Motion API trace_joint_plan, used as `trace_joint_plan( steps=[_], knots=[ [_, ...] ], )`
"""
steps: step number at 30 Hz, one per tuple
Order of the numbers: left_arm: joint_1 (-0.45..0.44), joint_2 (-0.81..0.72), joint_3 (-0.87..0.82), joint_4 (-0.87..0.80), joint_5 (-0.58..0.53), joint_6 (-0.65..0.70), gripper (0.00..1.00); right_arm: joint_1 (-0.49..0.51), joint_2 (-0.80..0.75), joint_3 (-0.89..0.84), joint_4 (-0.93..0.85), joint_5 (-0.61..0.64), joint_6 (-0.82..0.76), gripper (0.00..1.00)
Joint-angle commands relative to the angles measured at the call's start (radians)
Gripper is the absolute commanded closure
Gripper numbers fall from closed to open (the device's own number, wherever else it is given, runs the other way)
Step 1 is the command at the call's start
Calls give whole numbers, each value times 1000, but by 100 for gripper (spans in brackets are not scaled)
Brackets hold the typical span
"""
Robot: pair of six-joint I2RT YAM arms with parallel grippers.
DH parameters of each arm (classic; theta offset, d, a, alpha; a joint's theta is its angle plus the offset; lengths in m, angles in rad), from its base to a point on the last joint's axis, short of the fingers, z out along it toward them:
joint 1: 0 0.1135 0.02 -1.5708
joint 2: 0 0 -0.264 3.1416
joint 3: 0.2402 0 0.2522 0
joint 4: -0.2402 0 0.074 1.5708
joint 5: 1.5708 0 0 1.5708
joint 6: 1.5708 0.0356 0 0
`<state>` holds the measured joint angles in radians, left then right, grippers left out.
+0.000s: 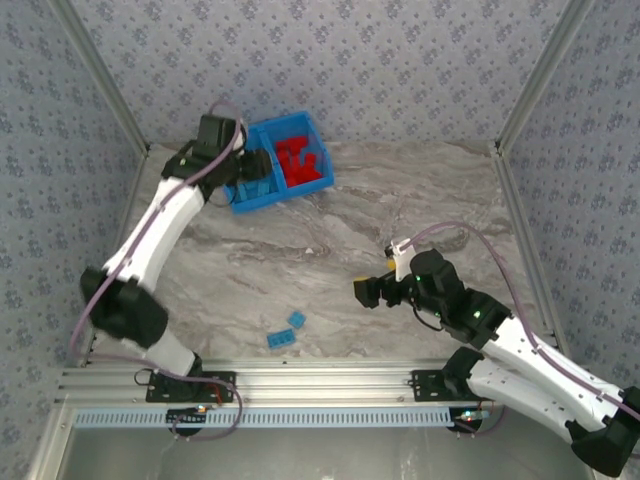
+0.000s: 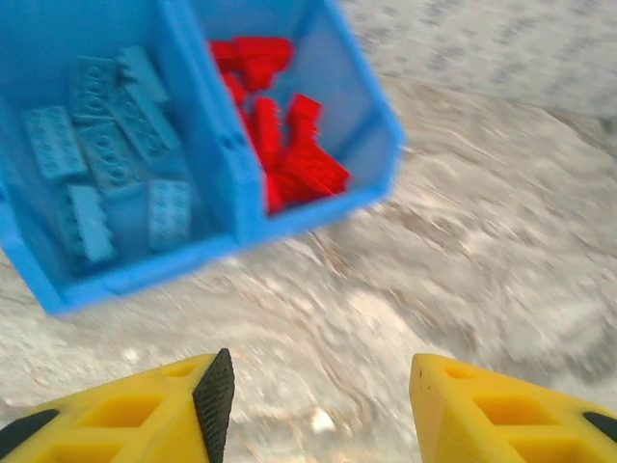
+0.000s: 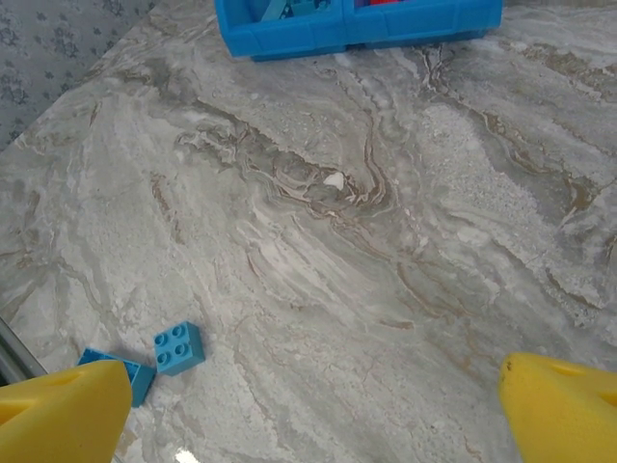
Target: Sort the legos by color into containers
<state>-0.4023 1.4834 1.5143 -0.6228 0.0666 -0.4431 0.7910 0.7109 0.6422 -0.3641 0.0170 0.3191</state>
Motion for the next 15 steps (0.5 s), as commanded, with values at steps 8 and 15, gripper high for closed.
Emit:
trace_joint_plan(
  steps=[8,15],
  knots=[
    [-413,-275,-529,-7,-108,90,37,2,-2,-35,139,27,-57,0],
    [-587,-225,-738,208,-144,-24,34,-4,4,-54,168,20,-46,0]
  ],
)
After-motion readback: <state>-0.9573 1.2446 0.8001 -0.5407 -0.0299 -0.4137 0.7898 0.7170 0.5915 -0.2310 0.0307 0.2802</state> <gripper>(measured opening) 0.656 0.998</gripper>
